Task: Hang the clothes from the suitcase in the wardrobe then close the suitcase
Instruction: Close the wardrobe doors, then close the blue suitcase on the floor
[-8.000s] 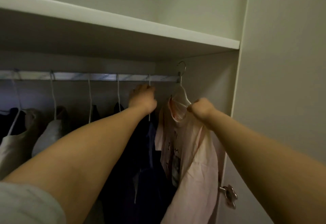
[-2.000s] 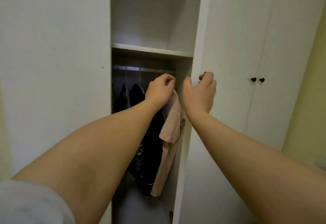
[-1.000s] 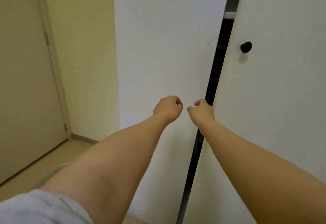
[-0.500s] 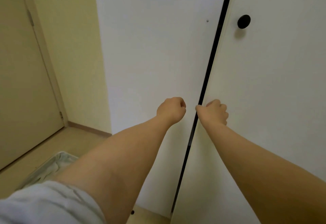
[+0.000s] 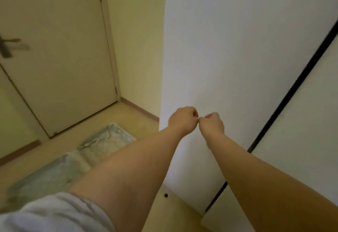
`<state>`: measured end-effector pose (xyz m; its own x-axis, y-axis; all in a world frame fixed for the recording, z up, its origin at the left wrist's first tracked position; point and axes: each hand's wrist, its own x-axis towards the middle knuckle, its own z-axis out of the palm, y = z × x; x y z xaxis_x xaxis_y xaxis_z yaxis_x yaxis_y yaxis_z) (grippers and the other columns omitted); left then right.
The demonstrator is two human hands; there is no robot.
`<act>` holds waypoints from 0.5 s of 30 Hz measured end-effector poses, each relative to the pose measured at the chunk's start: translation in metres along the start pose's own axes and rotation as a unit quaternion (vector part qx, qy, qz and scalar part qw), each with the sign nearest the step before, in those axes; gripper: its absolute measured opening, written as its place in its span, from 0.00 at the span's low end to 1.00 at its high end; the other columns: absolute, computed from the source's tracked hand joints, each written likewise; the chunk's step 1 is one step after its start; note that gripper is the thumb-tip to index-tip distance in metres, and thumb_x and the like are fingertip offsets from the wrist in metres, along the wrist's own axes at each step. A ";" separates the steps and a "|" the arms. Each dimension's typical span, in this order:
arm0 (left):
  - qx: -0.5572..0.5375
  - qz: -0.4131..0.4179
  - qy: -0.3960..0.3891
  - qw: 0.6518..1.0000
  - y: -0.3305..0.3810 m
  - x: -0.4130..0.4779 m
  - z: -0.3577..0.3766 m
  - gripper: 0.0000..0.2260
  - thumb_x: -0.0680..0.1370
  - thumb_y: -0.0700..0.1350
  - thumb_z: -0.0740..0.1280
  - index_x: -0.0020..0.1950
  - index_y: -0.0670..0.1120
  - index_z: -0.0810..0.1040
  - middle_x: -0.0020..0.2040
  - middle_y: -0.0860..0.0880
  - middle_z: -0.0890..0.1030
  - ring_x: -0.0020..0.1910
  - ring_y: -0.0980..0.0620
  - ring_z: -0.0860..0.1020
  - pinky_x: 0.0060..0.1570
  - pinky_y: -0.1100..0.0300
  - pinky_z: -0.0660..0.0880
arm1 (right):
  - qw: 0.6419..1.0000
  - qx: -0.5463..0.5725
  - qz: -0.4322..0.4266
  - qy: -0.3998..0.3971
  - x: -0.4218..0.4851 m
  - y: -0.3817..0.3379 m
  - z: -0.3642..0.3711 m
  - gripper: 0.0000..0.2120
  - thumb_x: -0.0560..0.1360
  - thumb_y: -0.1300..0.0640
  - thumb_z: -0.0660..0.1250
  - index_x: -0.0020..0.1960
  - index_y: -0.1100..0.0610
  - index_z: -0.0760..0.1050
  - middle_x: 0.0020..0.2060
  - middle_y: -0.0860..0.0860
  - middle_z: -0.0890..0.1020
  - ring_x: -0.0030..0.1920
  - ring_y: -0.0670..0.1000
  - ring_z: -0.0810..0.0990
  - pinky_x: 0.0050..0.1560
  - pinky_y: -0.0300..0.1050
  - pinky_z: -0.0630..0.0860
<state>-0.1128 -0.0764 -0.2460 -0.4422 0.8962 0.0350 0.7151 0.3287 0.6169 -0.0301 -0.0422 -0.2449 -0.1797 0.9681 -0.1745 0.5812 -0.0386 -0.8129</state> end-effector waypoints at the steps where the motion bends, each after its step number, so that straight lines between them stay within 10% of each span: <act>1: 0.001 -0.019 0.003 1.000 -0.023 0.000 -0.003 0.12 0.78 0.42 0.58 0.57 0.47 0.78 0.56 0.48 0.80 0.55 0.48 0.77 0.49 0.57 0.73 | 1.000 -0.005 -0.002 -0.029 -0.001 -0.003 0.022 0.15 0.77 0.59 0.59 0.62 0.60 0.68 0.60 0.57 0.73 0.49 0.55 0.72 0.47 0.46 0.70; 15: -0.028 -0.265 -0.019 0.964 -0.317 -0.008 -0.065 0.13 0.79 0.41 0.55 0.57 0.48 0.77 0.57 0.48 0.79 0.53 0.47 0.78 0.47 0.57 0.75 | 0.959 -0.139 0.007 -0.247 -0.010 -0.038 0.306 0.03 0.78 0.61 0.58 0.48 0.61 0.66 0.35 0.52 0.68 0.42 0.52 0.69 0.43 0.43 0.66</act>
<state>-0.3712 -0.2067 -0.3912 -0.7168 0.6173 -0.3243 0.3633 0.7276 0.5818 -0.2935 -0.1267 -0.3825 -0.4845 0.7295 -0.4827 0.7635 0.0834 -0.6403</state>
